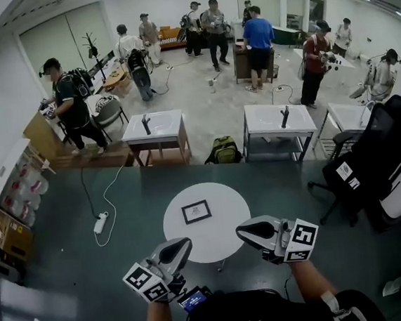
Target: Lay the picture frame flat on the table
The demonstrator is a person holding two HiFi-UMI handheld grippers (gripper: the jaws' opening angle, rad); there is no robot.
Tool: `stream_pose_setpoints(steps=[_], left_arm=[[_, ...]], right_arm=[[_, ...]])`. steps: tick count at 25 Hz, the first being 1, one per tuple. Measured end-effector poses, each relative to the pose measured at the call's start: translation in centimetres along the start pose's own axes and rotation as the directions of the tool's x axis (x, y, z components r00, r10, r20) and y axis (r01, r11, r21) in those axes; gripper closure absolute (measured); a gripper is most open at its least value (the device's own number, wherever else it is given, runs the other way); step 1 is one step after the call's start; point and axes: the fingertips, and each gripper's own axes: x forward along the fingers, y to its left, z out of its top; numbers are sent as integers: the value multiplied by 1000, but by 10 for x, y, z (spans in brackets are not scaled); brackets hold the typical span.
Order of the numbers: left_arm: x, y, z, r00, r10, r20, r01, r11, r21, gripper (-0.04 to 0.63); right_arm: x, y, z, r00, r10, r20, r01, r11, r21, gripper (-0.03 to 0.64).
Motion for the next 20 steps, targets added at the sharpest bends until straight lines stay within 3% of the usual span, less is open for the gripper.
stream_pose_setpoints(steps=[6, 13, 20], left_arm=[[19, -88, -19, 1000, 12, -8, -12, 1000, 0, 594], [42, -185, -72, 999, 41, -31, -42, 999, -23, 594], [37, -258, -108, 997, 60, -55, -64, 996, -64, 594]], right_arm=[[-66, 63, 14, 995, 98, -12, -98, 995, -20, 618], [-161, 110, -15, 991, 125, -54, -124, 992, 33, 618], [-216, 147, -27, 989, 139, -42, -135, 987, 86, 618]])
